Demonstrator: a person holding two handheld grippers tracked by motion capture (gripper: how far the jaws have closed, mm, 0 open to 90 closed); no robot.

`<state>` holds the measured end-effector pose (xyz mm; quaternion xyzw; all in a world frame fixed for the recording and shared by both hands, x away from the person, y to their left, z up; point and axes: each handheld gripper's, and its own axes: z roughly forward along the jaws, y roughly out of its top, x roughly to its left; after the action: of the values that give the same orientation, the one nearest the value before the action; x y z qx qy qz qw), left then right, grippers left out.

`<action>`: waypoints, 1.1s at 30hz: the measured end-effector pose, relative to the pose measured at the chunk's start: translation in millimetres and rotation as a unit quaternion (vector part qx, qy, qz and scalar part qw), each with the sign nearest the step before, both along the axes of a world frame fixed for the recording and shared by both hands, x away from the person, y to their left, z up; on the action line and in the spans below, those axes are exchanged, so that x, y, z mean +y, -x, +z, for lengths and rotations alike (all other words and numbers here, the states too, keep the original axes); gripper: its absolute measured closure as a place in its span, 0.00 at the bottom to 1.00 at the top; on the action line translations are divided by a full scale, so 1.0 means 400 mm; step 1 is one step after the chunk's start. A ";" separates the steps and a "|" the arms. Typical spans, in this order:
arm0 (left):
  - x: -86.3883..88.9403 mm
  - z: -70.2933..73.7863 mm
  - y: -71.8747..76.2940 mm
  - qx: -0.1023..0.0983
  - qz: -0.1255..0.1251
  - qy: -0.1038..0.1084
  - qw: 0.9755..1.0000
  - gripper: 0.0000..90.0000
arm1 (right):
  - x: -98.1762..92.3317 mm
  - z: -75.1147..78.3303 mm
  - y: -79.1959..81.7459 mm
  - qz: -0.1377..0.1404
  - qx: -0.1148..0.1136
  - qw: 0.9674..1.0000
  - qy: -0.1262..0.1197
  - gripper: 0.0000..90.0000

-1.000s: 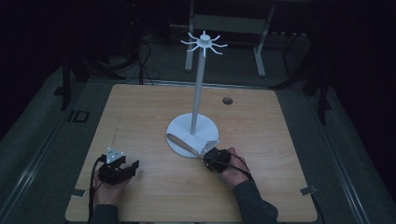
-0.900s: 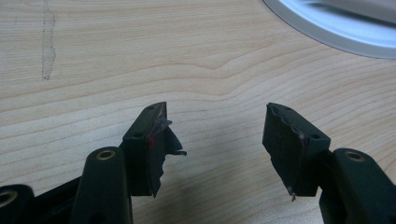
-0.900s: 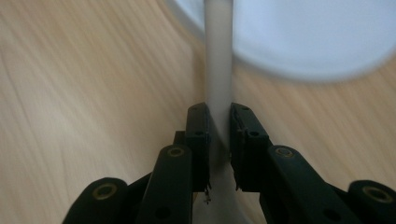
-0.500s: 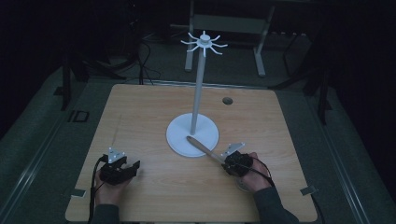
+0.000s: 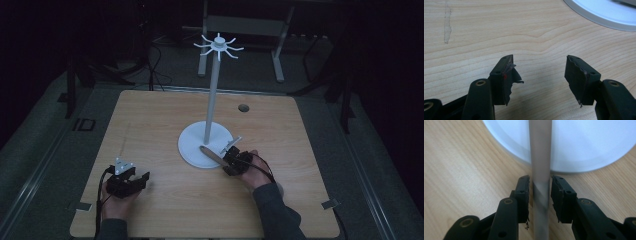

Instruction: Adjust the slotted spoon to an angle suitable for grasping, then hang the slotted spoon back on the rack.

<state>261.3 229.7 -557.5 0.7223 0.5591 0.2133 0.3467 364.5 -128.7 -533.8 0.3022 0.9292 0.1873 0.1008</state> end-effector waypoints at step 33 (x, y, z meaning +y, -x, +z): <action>-0.011 -0.003 -0.009 0.003 -0.006 -0.003 1.000 0.46 | -0.024 0.047 0.022 -0.006 -0.036 0.999 -0.029 0.83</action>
<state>264.8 225.5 -558.7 0.7273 0.5552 0.2109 0.3439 355.9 -138.5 -515.0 0.3040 0.9172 0.2240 0.1271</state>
